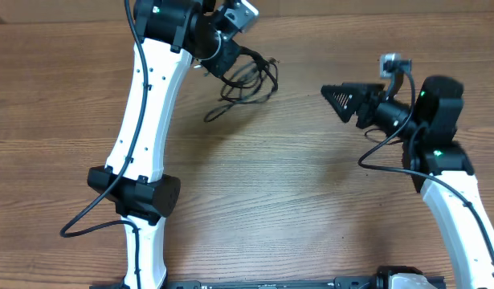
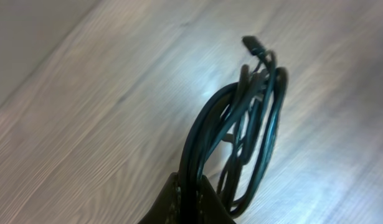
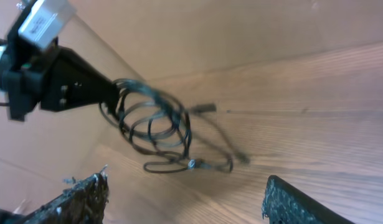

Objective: Untangle cables

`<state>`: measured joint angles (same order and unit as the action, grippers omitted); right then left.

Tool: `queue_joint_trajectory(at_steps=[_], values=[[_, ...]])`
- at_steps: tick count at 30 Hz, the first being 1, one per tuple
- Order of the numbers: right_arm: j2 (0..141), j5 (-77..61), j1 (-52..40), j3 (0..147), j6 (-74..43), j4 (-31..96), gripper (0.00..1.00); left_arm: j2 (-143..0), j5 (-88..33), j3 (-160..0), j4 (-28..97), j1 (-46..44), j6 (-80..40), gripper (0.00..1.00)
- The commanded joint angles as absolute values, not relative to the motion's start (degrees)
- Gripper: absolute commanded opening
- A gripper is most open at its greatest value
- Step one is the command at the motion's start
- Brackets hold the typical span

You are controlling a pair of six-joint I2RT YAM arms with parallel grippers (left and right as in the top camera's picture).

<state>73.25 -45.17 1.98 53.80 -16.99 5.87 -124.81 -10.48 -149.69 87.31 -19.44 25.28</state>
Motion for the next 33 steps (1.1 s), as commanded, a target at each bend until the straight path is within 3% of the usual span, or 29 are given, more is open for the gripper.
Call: queue_joint_trajectory(at_steps=[1, 7, 14, 22, 24, 25, 29, 33], values=[[73.08, -40.23, 2.33, 59.86, -4.86, 9.21, 0.76, -123.07, -27.40, -151.30, 87.15, -21.12, 31.48, 0.04], [73.10, -39.94, 2.31, 60.86, 6.37, 9.39, 0.65, -123.09, -40.58, -151.30, 86.91, -21.80, 32.82, 0.04], [73.10, -40.60, 0.62, 60.84, 11.51, 10.02, 0.64, -123.09, -51.29, -151.30, 84.09, -21.80, 30.92, 0.04], [73.10, -39.53, -4.29, 60.84, 15.31, 10.50, 0.57, -123.09, -54.02, -151.28, 83.00, -24.25, 29.50, 0.04], [73.10, -38.39, -4.45, 60.82, 15.31, 10.96, 0.51, -123.09, -54.02, -151.28, 82.65, -24.71, 29.04, 0.04], [73.10, -37.93, -4.45, 60.82, 15.29, 11.25, 0.37, -123.09, -54.04, -151.28, 82.30, -24.84, 28.10, 0.04], [73.10, -35.14, -4.45, 60.82, 15.27, 12.40, 0.08, -123.09, -54.04, -151.28, 80.75, -25.17, 24.91, 0.04], [73.10, -35.24, -4.45, 60.82, 15.25, 14.33, 0.04, -123.09, -52.27, -151.28, 79.40, -25.08, 22.44, 0.04]])
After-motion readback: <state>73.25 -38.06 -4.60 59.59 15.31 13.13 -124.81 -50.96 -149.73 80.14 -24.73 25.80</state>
